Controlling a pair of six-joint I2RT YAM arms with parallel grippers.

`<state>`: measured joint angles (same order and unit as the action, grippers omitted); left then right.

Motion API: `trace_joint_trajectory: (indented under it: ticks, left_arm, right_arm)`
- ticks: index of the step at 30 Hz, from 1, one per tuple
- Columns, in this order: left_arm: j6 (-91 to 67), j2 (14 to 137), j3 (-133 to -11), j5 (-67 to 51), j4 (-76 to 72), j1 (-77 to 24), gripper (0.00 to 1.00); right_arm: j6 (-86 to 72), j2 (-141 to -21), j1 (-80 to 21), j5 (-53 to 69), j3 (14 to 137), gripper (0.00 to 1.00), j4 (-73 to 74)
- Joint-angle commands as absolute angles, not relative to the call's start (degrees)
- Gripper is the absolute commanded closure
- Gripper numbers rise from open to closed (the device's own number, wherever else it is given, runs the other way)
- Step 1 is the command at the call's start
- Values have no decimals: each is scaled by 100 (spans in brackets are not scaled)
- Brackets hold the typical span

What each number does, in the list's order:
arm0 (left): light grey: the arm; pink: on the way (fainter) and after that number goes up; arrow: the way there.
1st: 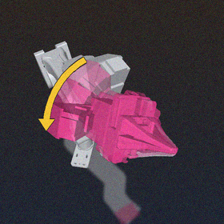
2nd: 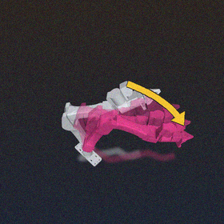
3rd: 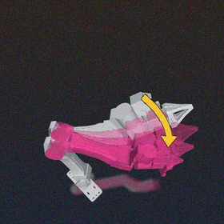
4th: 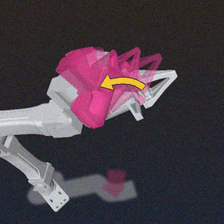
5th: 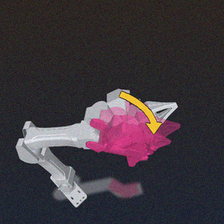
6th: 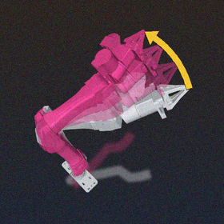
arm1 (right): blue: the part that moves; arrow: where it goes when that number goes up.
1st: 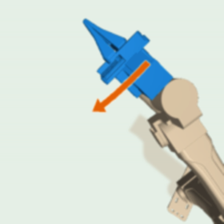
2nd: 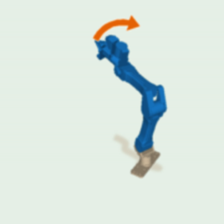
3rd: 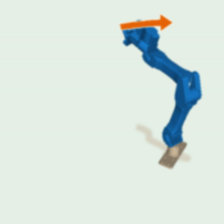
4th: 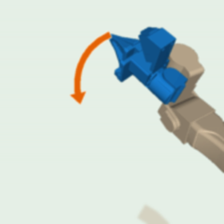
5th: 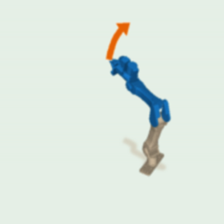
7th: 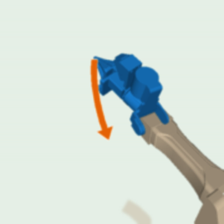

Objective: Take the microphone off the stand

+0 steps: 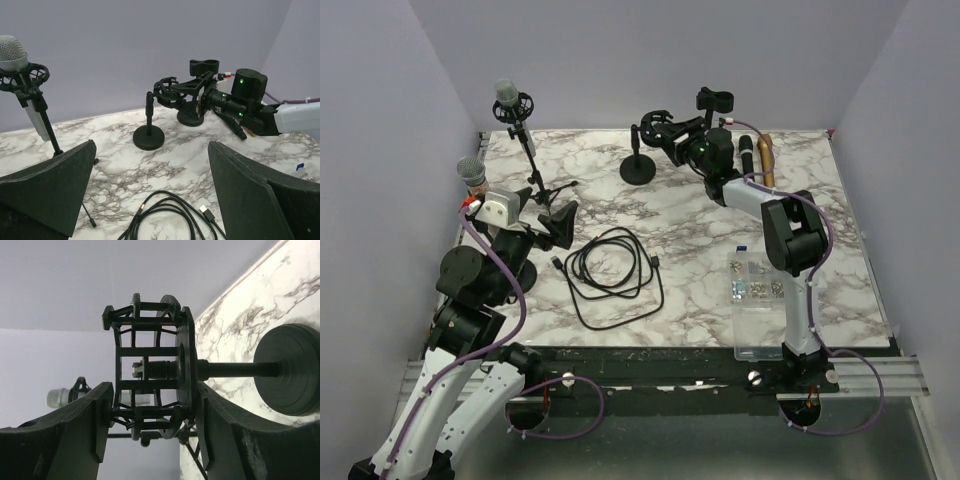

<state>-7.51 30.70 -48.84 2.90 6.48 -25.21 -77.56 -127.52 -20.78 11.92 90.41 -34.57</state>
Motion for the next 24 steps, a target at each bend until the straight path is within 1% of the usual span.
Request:
trace_joint_trajectory:
  ticks: [1, 5, 7, 8, 13, 15, 19, 24]
  left_arm:
    - [-712, 3065, -4821, 438, 554, -2575, 2]
    - [-713, 3067, -4816, 481, 554, -2597, 2]
    - [-729, 3061, -4817, 507, 566, -2602, 2]
    - [-745, 3068, -4809, 510, 554, -2602, 2]
    - [-747, 3102, -4775, 587, 536, -2610, 2]
    - [-749, 3135, -4767, 623, 534, -2609, 2]
    - [-730, 3189, -4748, 707, 521, -2606, 2]
    - [-656, 3246, -4687, 861, 476, -2604, 2]
  right_arm:
    - [-7771, -12822, -1971, 339, 9211, 50, -4106]
    - [-7752, -12882, -1951, 43, 9167, 48, -4146]
    - [-7744, -12938, -1951, 73, 9191, 45, -4148]
    - [-7728, -12964, -1951, 110, 9215, 42, -4129]
    - [-7596, -12840, -1960, 406, 9074, 14, -4189]
    - [-7476, -12736, -1960, 535, 9046, 1, -4101]
    - [-7366, -12457, -1961, 803, 8896, 0, -3930]
    - [-7320, -11885, -1969, 985, 8263, 0, -3590]
